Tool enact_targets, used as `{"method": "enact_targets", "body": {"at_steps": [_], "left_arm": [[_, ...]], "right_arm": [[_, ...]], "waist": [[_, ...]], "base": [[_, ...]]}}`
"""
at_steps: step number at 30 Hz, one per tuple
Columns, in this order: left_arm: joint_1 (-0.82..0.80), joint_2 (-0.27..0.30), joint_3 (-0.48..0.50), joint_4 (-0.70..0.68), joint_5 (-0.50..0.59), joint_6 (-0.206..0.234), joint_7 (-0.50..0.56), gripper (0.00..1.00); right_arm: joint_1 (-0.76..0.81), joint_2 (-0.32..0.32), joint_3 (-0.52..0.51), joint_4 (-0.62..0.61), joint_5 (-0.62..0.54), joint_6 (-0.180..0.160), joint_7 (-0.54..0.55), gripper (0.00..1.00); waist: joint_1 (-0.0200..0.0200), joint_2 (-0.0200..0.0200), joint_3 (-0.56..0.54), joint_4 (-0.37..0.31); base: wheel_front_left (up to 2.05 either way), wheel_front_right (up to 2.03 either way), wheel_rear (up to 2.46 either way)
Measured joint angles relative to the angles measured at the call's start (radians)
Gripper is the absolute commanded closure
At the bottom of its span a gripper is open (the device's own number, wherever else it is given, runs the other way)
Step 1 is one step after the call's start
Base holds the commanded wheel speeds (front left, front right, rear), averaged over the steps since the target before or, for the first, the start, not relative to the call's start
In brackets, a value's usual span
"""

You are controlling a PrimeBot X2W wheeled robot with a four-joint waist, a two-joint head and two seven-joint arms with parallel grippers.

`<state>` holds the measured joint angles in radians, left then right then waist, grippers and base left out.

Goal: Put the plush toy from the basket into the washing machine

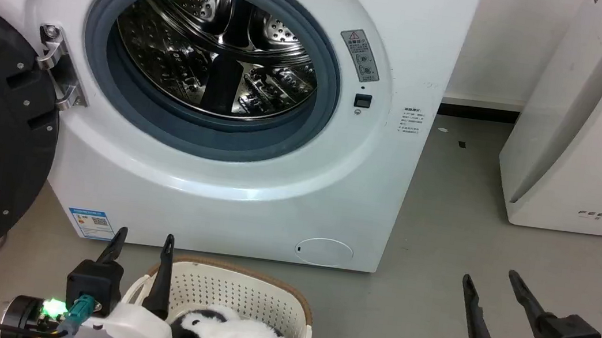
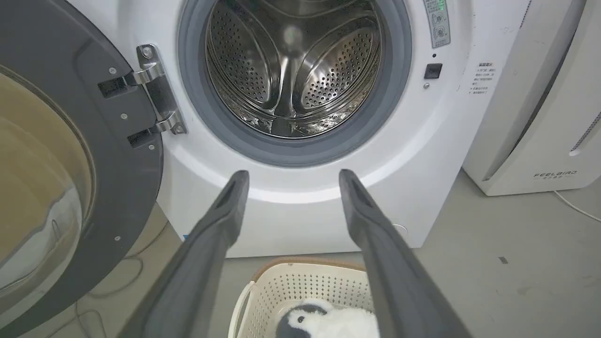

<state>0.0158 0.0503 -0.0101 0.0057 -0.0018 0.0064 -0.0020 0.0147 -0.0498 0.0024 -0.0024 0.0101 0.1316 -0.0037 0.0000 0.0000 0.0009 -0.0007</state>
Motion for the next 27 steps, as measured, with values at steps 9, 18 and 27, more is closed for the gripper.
{"method": "enact_targets", "body": {"at_steps": [9, 18, 27], "left_arm": [[0.0, 0.0, -0.011, 0.014, -0.006, 0.0, -0.018, 0.0], [0.0, 0.0, -0.029, 0.057, -0.016, 0.0, -0.037, 0.0], [-0.039, 0.001, -0.043, 0.147, -0.028, -0.001, -0.051, 0.0]], "right_arm": [[0.0, 0.0, -0.009, 0.003, 0.009, 0.0, -0.018, 0.0], [0.0, 0.0, -0.012, 0.006, 0.011, 0.0, -0.035, 0.0], [-0.001, 0.0, -0.012, 0.005, 0.024, 0.0, -0.055, 0.0]], "waist": [[0.0, 0.0, 0.007, -0.003], [0.0, 0.0, 0.034, -0.01], [0.0, 0.0, 0.077, -0.021]], "base": [[0.0, 0.0, 0.0], [0.0, 0.0, 0.0], [0.0, 0.0, 0.0]]}}
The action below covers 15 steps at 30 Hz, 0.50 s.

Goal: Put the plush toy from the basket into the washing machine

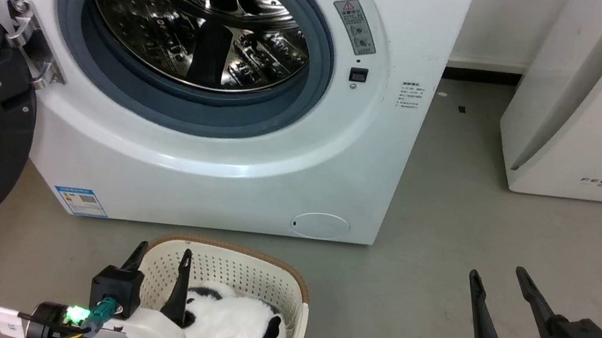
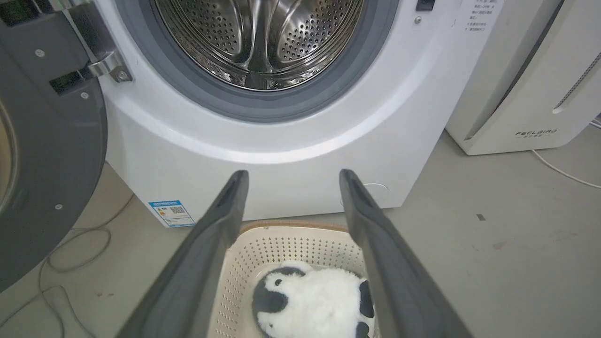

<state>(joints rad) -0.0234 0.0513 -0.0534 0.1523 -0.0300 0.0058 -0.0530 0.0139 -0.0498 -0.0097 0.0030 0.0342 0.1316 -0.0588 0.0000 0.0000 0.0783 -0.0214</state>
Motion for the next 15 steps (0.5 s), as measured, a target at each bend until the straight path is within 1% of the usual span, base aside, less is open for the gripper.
{"method": "enact_targets", "body": {"at_steps": [9, 15], "left_arm": [[-0.052, 0.007, -0.013, 0.104, -0.012, -0.002, -0.009, 0.0], [-0.092, 0.018, -0.024, 0.182, -0.026, -0.015, -0.012, 0.0]], "right_arm": [[-0.014, 0.0, 0.004, -0.004, 0.003, 0.0, -0.017, 0.0], [-0.025, 0.0, 0.009, -0.009, 0.013, 0.0, -0.032, 0.0]], "waist": [[0.0, 0.0, 0.049, -0.014], [0.0, 0.0, 0.085, -0.025]], "base": [[0.0, 0.0, 0.0], [0.0, 0.0, 0.0]]}}
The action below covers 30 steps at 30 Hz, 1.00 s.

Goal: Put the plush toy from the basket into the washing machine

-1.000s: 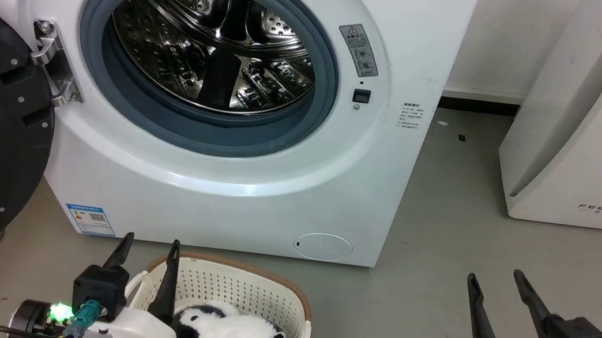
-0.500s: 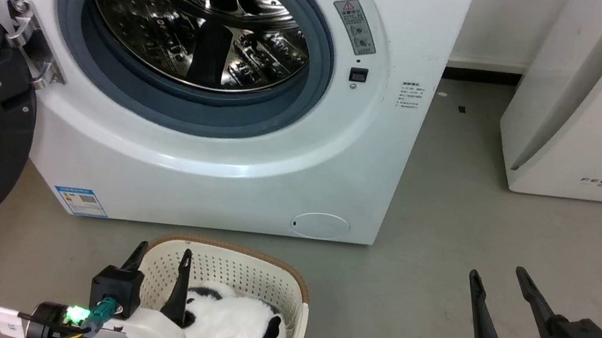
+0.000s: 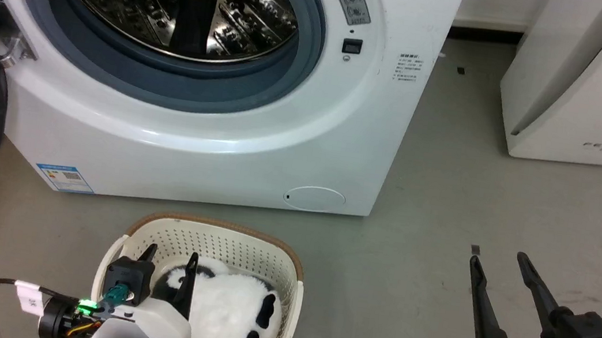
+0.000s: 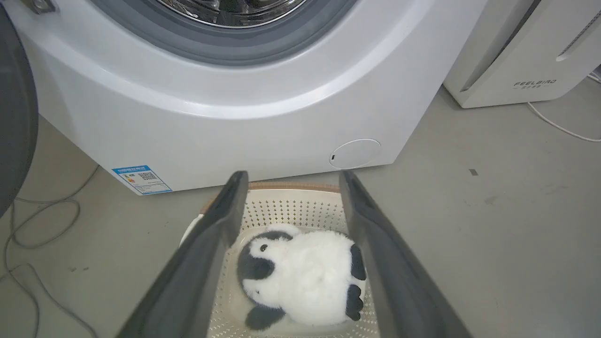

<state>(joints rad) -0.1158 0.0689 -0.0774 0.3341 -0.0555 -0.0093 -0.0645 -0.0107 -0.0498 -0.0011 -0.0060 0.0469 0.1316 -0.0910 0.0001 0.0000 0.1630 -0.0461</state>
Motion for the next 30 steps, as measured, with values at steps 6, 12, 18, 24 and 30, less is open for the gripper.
{"method": "enact_targets", "body": {"at_steps": [6, 12, 18, 24, 30], "left_arm": [[-0.045, 0.009, -0.01, 0.083, -0.008, -0.012, -0.009, 0.0], [-0.098, 0.021, -0.025, 0.165, -0.017, -0.021, -0.018, 0.0], [-0.172, 0.043, -0.048, 0.276, -0.021, -0.029, -0.026, 0.0], [-0.228, 0.068, -0.07, 0.358, -0.027, -0.037, -0.025, 0.0], [-0.309, 0.111, -0.103, 0.455, -0.032, -0.042, -0.006, 0.0]], "right_arm": [[-0.014, 0.0, 0.001, -0.005, 0.015, 0.0, -0.012, 0.0], [-0.023, 0.0, 0.004, -0.015, 0.022, 0.0, -0.023, 0.0], [-0.051, 0.0, 0.003, -0.044, 0.035, 0.0, -0.038, 0.0], [-0.062, 0.0, 0.007, -0.055, 0.046, 0.0, -0.052, 0.0], [-0.086, 0.0, 0.014, -0.067, 0.066, 0.0, -0.069, 0.0]], "waist": [[0.0, 0.0, 0.042, -0.012], [0.0, 0.0, 0.091, -0.025], [0.0, 0.0, 0.166, -0.044], [0.0001, 0.0, 0.229, -0.059], [0.0, 0.0, 0.317, -0.081]], "base": [[0.0, 0.0, 0.0], [0.0, 0.0, 0.0], [0.0, 0.0, 0.0], [0.0, 0.0, 0.0], [0.0, 0.0, 0.0]]}}
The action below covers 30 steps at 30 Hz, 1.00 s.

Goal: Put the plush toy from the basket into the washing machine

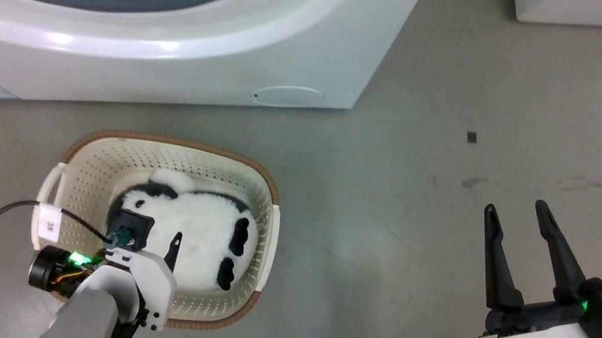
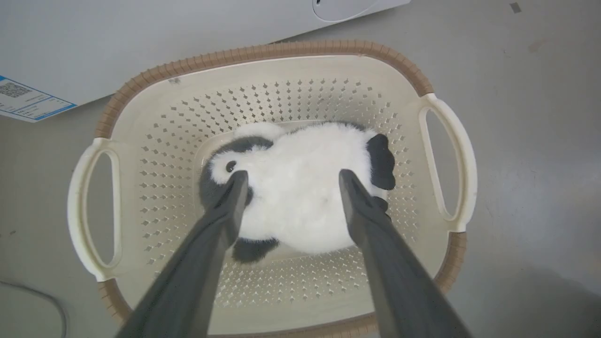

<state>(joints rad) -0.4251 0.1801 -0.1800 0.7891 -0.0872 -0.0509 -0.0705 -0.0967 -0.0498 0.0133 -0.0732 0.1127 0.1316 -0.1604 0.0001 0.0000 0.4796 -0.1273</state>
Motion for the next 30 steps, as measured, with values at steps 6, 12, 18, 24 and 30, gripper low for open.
{"method": "enact_targets", "body": {"at_steps": [6, 12, 18, 24, 30], "left_arm": [[-0.059, 0.035, -0.027, 0.068, -0.003, -0.014, 0.03, 0.0], [-0.124, 0.074, -0.052, 0.132, -0.006, -0.026, 0.053, 0.0], [-0.193, 0.11, -0.083, 0.194, -0.014, -0.041, 0.081, 0.0], [-0.254, 0.134, -0.13, 0.252, -0.021, -0.052, 0.089, 0.0], [-0.314, 0.152, -0.184, 0.307, -0.04, -0.058, 0.087, 0.0]], "right_arm": [[-0.016, 0.0, 0.008, -0.014, 0.042, 0.0, -0.01, 0.0], [-0.021, 0.0, 0.024, -0.025, 0.062, 0.0, -0.023, 0.0], [-0.038, 0.0, 0.031, -0.032, 0.09, 0.0, -0.036, 0.0], [-0.044, 0.0, 0.043, -0.032, 0.109, 0.0, -0.046, 0.0], [-0.058, 0.0, 0.059, -0.038, 0.123, 0.0, -0.062, 0.0]], "waist": [[0.0, 0.0, 0.064, -0.023], [0.0, 0.0, 0.13, -0.049], [0.0, 0.0, 0.198, -0.075], [0.0, 0.0, 0.259, -0.099], [0.0, 0.0, 0.318, -0.118]], "base": [[0.0, 0.0, 0.0], [0.0, 0.0, 0.0], [0.0, 0.0, 0.0], [0.0, 0.0, 0.0], [0.0, 0.0, 0.0]]}}
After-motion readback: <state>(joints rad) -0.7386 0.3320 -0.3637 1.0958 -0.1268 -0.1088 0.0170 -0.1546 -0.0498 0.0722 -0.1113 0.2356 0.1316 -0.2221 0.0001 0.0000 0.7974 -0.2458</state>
